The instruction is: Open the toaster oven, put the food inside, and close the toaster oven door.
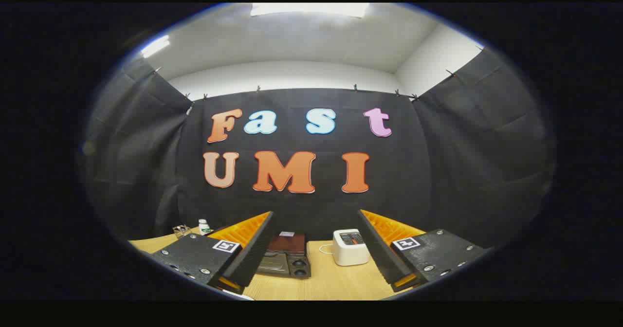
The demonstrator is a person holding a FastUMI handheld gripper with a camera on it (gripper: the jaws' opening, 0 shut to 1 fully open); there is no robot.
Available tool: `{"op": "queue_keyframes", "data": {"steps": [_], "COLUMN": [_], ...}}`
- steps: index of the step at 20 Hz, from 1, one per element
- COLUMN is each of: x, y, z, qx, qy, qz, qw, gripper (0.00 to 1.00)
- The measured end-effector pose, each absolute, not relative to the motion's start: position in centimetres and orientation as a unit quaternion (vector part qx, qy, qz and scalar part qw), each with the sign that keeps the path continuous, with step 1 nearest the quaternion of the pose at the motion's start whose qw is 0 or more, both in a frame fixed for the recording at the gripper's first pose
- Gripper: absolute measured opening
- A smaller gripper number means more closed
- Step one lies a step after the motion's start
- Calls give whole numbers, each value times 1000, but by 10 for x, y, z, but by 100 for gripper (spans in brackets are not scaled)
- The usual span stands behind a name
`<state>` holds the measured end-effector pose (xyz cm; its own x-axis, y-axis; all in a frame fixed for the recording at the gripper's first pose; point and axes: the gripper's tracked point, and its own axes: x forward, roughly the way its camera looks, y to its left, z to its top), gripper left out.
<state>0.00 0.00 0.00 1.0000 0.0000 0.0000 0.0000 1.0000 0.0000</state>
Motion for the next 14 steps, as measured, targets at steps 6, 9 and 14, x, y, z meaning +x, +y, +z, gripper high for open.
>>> {"op": "queue_keyframes", "data": {"steps": [6, 9, 14], "x": [-26, -31, -28], "y": [42, 68, 85], "z": [8, 13, 14], "qx": [-9, 22, 26], "qy": [-18, -19, -23], "qz": [36, 66, 78], "qw": [999, 997, 996], "gripper": [98, 98, 98]}}
